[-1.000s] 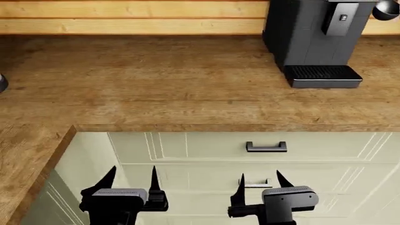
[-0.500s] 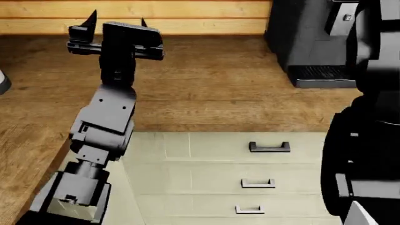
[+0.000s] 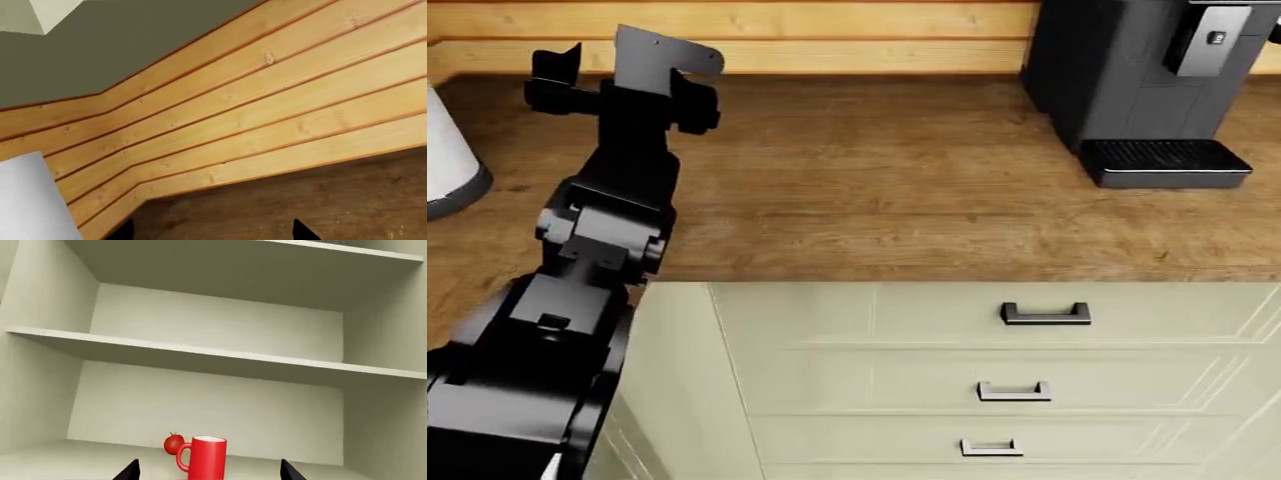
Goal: Pick the mug from the cabinet, place it under the coffee machine dispenser, and press the start button.
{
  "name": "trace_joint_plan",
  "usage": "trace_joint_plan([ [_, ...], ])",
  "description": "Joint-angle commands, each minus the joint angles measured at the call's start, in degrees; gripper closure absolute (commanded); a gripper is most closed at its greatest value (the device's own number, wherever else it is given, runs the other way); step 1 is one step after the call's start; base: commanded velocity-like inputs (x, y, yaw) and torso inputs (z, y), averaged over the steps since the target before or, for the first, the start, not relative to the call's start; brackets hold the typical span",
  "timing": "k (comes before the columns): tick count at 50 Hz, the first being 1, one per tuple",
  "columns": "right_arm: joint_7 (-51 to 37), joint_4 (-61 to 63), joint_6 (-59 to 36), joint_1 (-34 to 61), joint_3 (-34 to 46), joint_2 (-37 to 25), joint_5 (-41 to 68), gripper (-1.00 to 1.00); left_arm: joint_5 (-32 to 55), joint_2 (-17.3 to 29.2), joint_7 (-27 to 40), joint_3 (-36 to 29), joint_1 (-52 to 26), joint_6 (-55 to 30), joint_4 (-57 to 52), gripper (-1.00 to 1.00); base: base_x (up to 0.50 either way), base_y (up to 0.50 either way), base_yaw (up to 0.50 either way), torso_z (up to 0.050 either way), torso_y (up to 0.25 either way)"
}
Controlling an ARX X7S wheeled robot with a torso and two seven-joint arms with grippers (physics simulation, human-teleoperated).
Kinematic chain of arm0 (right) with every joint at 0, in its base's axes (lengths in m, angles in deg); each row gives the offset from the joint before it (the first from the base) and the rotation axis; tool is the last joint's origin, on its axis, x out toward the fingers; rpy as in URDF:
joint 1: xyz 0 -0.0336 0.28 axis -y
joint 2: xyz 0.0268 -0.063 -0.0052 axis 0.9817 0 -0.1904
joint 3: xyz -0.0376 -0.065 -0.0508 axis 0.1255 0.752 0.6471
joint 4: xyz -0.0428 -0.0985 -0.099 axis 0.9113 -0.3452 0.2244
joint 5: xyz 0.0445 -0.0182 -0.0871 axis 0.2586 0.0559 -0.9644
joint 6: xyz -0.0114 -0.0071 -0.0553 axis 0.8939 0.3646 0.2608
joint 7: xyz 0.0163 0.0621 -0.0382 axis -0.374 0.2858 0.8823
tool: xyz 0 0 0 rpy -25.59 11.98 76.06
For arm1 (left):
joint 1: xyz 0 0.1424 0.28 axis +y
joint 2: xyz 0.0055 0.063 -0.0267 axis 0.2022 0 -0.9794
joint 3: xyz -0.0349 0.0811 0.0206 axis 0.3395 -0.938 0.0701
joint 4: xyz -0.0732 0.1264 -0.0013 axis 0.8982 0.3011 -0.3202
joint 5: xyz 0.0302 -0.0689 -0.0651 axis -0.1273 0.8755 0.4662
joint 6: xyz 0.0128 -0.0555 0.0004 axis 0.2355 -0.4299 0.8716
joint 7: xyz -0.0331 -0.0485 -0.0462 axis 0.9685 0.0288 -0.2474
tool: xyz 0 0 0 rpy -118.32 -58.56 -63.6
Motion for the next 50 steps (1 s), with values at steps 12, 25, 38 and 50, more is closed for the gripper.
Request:
trace_joint_plan([
  [12,-1.79,-8.29,0.27,4.12,-1.69,0.22,-0.57,-1.00,0.19,0.19,-0.64,0.86,-1.96,-0.77,3.27,-1.00,0.34,0.00,0.00,0.000,0.000],
  [25,-3.16,-9.02,1.47,4.12,-1.85,-0.14,0.61,-1.00,0.06,0.34,-0.51,1.06,-2.17,-0.63,3.27,-1.00,0.50,0.00,0.00,0.000,0.000],
  [38,-2.75,-8.20,1.51,4.12,-1.36,-0.03,0.96,-1.00,0.10,0.44,-0.77,1.38,-2.43,-0.69,3.27,-1.00,0.50,0.00,0.00,0.000,0.000],
  [50,-3.37,-8.91,1.83,4.12,-1.11,-0.21,-0.33,-1.00,0.08,0.41,-0.88,1.58,-2.57,-0.68,3.27,-1.00,0.50,0.00,0.00,0.000,0.000],
])
